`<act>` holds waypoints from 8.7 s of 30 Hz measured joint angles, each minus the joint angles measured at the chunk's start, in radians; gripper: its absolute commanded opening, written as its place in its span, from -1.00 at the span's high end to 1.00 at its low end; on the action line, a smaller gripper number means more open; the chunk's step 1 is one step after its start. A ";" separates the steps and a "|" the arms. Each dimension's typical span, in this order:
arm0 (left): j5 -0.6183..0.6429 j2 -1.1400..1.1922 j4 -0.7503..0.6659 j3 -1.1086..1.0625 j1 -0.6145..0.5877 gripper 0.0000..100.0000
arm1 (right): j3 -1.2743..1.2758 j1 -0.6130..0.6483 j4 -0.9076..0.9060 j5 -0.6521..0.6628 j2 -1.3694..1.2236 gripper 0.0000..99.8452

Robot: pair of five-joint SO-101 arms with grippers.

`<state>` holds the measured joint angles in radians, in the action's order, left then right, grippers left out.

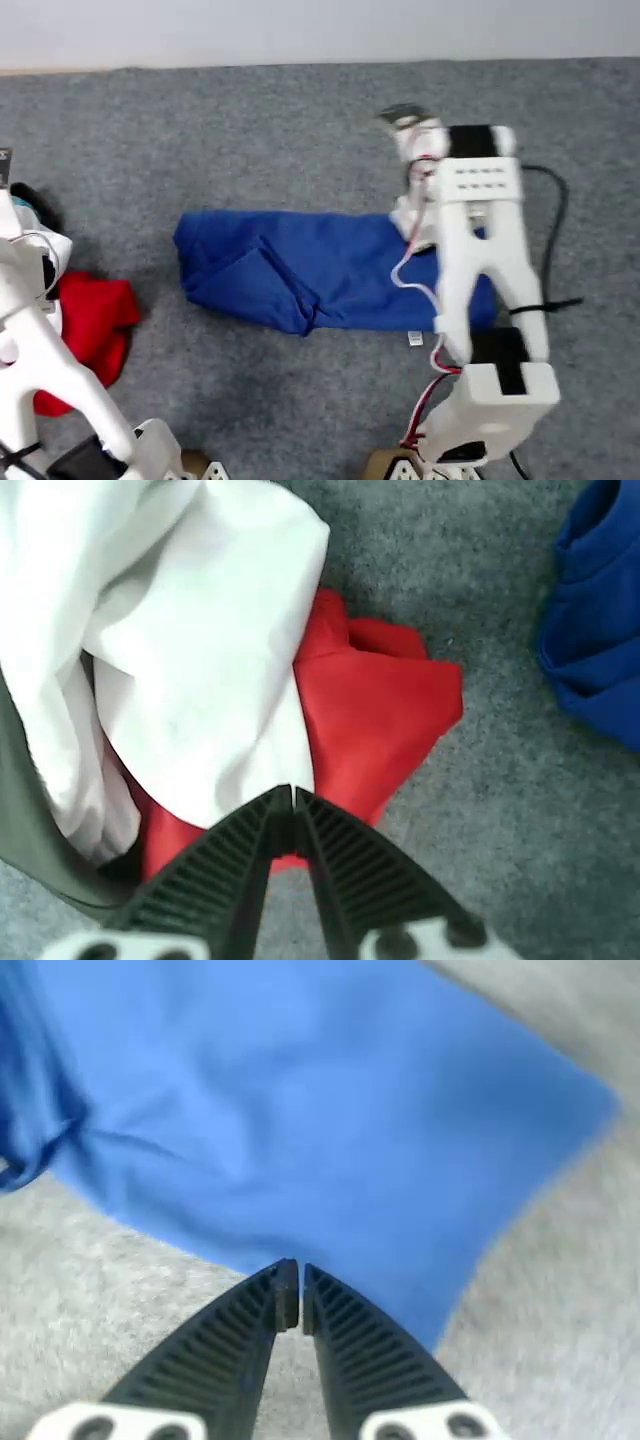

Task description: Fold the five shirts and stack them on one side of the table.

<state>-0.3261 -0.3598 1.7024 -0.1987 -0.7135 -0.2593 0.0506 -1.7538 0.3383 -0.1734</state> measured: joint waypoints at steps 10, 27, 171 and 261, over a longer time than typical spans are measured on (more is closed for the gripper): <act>0.014 0.000 0.025 0.000 0.000 0.99 | 0.000 -0.086 0.051 -0.187 -0.098 0.43; 0.014 0.000 0.025 0.000 -0.003 0.99 | 0.000 -0.097 0.302 -0.239 -0.371 0.43; 0.014 -0.002 -0.014 -0.114 -0.006 0.99 | -0.612 0.457 0.000 0.092 -0.397 0.83; 0.014 -0.002 -0.078 -0.155 -0.006 0.99 | -0.470 0.397 0.000 -0.017 -0.600 0.98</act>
<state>-0.3122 -0.3613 1.6241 -0.3537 -0.7196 -0.7288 0.4480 -1.7538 0.3214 -0.7733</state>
